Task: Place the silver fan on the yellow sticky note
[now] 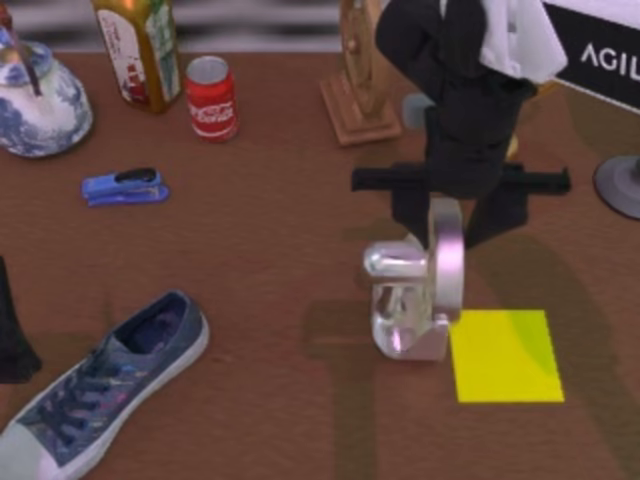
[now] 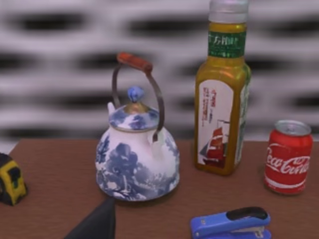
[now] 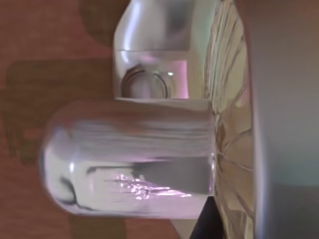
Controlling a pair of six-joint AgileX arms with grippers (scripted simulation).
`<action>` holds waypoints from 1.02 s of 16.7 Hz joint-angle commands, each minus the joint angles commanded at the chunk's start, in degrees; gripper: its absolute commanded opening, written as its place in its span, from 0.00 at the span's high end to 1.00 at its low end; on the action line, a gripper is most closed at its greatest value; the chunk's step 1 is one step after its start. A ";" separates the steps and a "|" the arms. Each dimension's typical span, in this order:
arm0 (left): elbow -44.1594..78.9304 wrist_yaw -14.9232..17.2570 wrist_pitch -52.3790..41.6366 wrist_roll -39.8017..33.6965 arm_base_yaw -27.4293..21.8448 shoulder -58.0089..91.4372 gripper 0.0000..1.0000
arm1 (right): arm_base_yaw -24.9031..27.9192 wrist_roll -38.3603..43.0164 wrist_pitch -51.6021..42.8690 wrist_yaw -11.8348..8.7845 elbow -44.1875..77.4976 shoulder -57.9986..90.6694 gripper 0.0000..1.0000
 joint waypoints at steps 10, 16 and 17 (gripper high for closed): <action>0.00 0.00 0.00 0.00 0.00 0.00 0.00 | -0.07 0.06 -0.21 -0.02 0.21 0.05 1.00; 0.00 0.00 0.00 0.00 0.00 0.00 0.00 | 0.30 0.05 -10.07 0.00 10.43 0.43 1.00; 0.00 0.00 0.00 0.00 0.00 0.00 0.00 | 0.34 0.01 -11.10 -0.02 11.46 0.39 1.00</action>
